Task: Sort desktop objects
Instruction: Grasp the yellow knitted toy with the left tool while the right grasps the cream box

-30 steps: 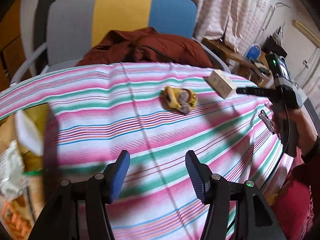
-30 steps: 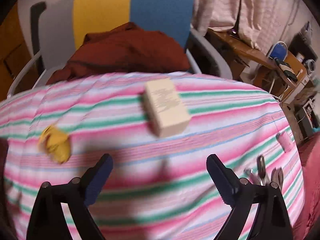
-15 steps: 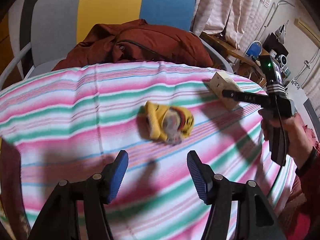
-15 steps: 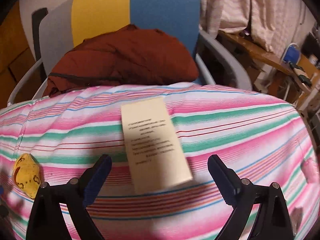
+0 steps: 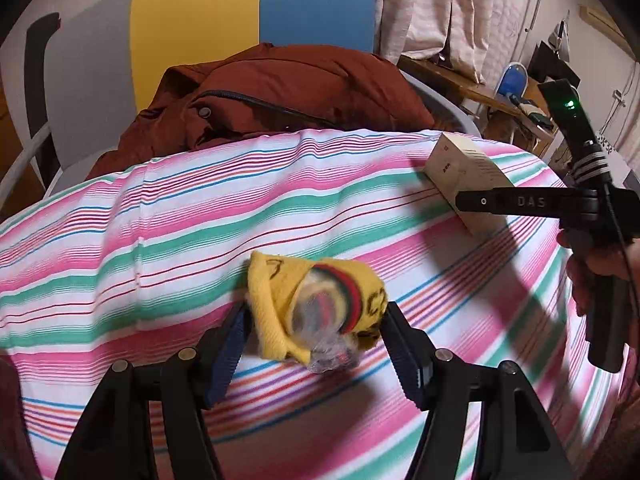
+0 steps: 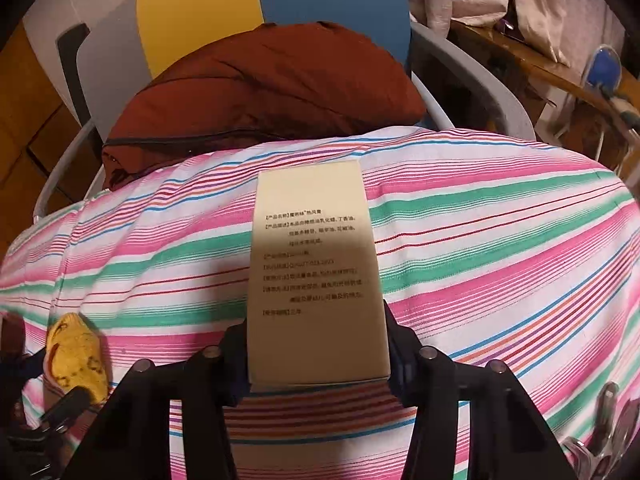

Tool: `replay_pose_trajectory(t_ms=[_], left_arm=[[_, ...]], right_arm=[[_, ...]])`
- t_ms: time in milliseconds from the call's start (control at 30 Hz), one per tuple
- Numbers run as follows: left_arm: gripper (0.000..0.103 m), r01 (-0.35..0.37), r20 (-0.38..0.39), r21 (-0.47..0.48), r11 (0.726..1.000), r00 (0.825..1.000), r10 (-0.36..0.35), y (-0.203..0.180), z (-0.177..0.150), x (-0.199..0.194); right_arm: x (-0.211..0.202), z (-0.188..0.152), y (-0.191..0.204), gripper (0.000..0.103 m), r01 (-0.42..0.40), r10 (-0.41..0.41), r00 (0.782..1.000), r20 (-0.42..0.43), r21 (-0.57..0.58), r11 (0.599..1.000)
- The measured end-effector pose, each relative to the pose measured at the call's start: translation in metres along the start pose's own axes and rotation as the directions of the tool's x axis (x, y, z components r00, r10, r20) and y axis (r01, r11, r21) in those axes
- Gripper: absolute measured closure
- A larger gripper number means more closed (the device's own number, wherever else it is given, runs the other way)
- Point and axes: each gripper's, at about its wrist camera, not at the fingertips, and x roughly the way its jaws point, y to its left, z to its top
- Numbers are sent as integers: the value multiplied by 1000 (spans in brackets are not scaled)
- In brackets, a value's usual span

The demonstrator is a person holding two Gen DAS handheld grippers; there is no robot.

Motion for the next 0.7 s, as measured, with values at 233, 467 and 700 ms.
replay_pose_trajectory(t_ms=[233,467,700], left_arm=[[43,-6,46,24,1000,999,5,-4,-6,10],[55,-16,77,25,1000,997,14,-5,-11,7],[59,-63,95,39,997,994,59,-8,-21,-2]], right_arm=[[1,1,1,51,-7,7,1000,-8,3,1000],[-3,2,1,52,-7,7,1000,3,11,1000],[-11,1,6,52,-34,34,999,8,9,999]])
